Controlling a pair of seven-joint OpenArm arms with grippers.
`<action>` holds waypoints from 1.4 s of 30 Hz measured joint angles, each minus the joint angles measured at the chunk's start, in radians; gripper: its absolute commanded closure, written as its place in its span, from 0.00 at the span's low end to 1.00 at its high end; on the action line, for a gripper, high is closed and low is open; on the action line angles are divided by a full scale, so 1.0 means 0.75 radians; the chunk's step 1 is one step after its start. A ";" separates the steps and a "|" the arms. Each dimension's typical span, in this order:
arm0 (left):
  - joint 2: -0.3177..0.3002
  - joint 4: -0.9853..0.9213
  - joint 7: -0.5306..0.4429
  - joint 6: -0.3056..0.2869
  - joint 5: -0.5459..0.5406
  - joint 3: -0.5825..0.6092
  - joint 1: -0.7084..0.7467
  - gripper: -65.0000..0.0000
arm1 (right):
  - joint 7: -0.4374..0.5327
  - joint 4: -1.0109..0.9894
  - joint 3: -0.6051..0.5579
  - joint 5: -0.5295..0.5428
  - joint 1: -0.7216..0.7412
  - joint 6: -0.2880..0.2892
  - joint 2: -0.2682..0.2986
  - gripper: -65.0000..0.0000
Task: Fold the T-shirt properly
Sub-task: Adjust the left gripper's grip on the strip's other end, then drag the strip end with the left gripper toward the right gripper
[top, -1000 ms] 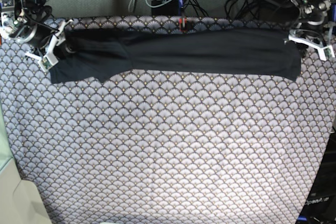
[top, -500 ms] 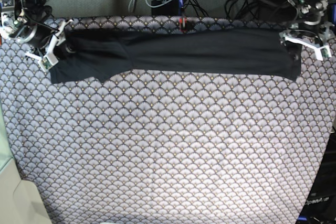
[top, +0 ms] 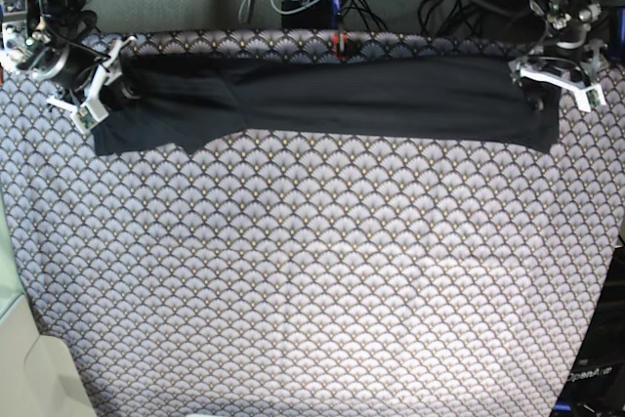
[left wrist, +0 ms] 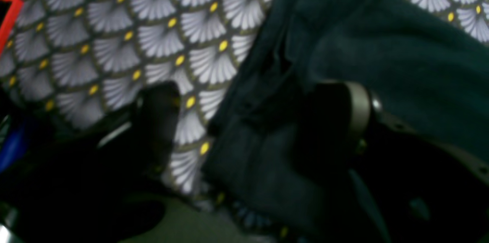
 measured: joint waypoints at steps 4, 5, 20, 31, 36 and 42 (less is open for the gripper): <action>-0.027 -0.062 -0.035 -0.004 -0.032 0.000 0.001 0.19 | 0.001 -0.001 0.000 0.000 0.001 0.000 -0.001 0.61; -0.040 -0.081 -0.044 -0.002 -0.033 0.000 0.001 0.19 | 0.001 -0.001 0.000 0.001 0.001 0.000 -0.002 0.61; -0.031 -0.098 -0.069 -0.023 -0.017 0.007 -0.011 1.00 | 0.002 -0.001 0.000 0.001 0.001 0.000 -0.002 0.61; 0.035 0.395 0.047 -0.030 0.072 0.135 0.043 1.00 | 0.007 -0.001 -0.005 0.004 0.001 0.000 -0.003 0.61; 0.026 0.546 0.255 -0.002 0.091 0.367 0.155 1.00 | 0.006 0.001 -0.005 0.001 0.001 0.000 -0.003 0.61; 0.024 0.686 0.330 -0.005 0.062 0.763 0.285 1.00 | 0.003 0.003 -0.005 0.002 0.001 0.000 -0.003 0.61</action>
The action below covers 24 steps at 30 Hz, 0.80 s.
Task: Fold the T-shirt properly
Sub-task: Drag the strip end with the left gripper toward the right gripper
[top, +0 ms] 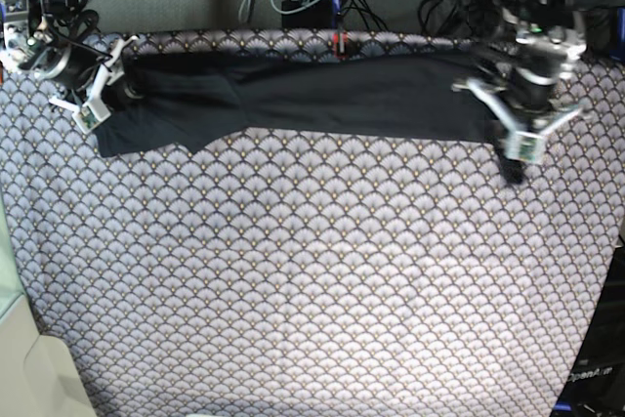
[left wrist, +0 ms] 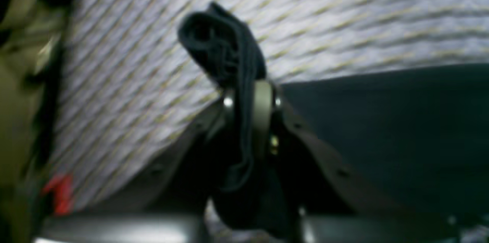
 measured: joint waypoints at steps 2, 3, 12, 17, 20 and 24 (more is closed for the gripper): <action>0.002 0.002 0.023 -0.001 0.010 0.094 0.061 1.00 | 0.004 0.001 0.000 0.000 0.000 0.000 -0.001 0.61; 0.003 0.002 0.036 -0.005 0.025 0.137 0.087 1.00 | 0.001 0.001 0.000 -0.001 0.001 0.000 0.000 0.61; -0.011 0.008 0.039 0.003 0.032 0.470 0.170 1.00 | 0.002 0.001 0.000 0.000 0.001 0.000 0.000 0.61; -0.013 0.007 0.036 -0.003 0.030 0.629 0.163 1.00 | 0.001 0.001 0.000 -0.001 0.001 -0.001 0.000 0.61; -0.015 0.004 0.081 0.018 0.040 0.746 0.159 1.00 | 0.003 -0.001 0.000 0.000 0.001 0.000 0.000 0.61; -0.015 -0.002 0.123 -0.003 0.025 0.899 0.140 1.00 | 0.002 -0.001 0.000 0.000 0.001 0.000 -0.001 0.61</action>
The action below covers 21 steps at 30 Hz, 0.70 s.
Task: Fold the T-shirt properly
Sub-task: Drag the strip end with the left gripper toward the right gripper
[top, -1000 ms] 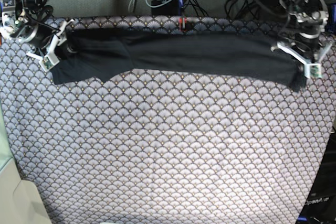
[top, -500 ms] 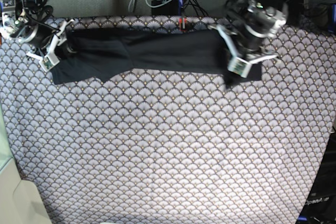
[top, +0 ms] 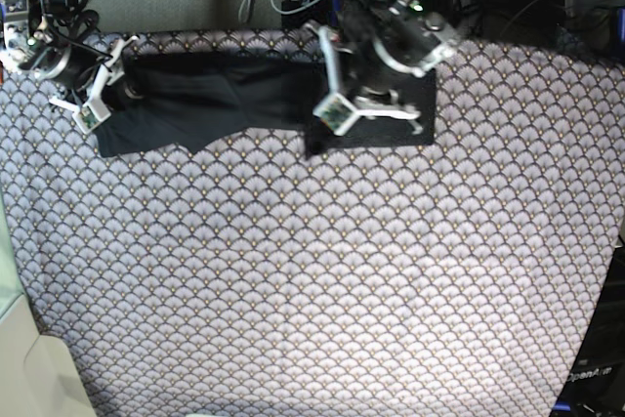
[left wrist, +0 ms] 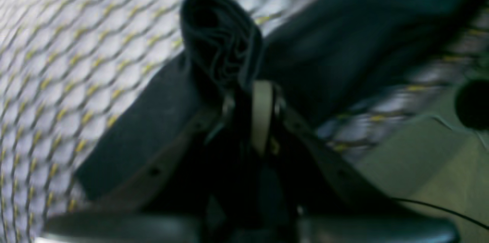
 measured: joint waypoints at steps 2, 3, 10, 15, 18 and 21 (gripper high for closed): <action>-0.001 -0.001 0.005 0.004 0.005 0.057 -0.025 1.00 | 0.002 0.000 0.000 -0.001 0.000 0.000 0.001 0.61; -0.001 -0.001 0.011 0.005 0.005 0.082 -0.038 1.00 | 0.001 0.000 0.000 -0.001 0.000 0.000 0.001 0.61; -0.001 -0.044 0.028 0.103 -0.002 0.115 -0.076 1.00 | -0.001 0.000 0.000 -0.001 0.000 0.000 0.001 0.61; -0.001 -0.081 0.030 0.101 -0.002 0.115 -0.077 1.00 | 0.002 0.000 0.000 -0.001 0.000 0.000 0.001 0.61; -0.001 -0.087 0.030 0.101 -0.005 0.116 -0.077 1.00 | 0.001 0.000 0.000 -0.001 0.000 0.000 0.001 0.61; -0.001 -0.089 0.031 0.101 -0.005 0.116 -0.077 1.00 | -0.001 0.001 0.000 -0.001 0.000 0.000 0.000 0.61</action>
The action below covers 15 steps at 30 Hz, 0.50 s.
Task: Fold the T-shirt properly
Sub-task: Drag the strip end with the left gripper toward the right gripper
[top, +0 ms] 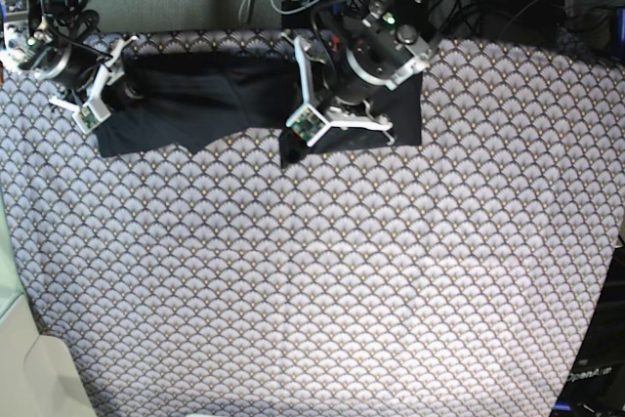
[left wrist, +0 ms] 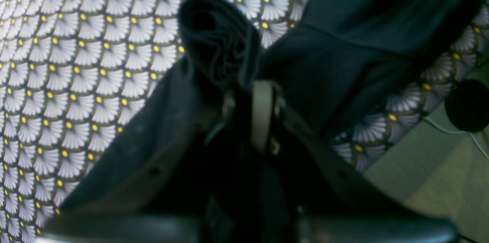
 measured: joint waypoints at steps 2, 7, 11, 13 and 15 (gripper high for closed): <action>0.001 0.000 -0.001 0.000 0.000 0.000 -0.001 0.93 | -0.001 0.001 0.000 0.000 0.000 0.000 0.000 0.61; 0.000 0.000 -0.001 0.000 -0.001 0.000 0.000 0.79 | -0.001 0.001 0.000 0.000 0.000 0.000 0.001 0.61; -0.004 0.000 0.002 0.005 0.006 0.042 0.000 0.79 | -0.001 0.001 0.000 0.000 0.000 0.000 0.001 0.61; -0.006 0.000 0.001 -0.002 0.005 0.102 0.001 0.79 | -0.002 0.001 0.000 0.000 0.000 0.000 0.001 0.61; -0.041 0.000 -0.014 0.000 -0.008 0.181 0.002 0.75 | -0.001 0.001 0.000 0.001 0.000 0.000 0.000 0.61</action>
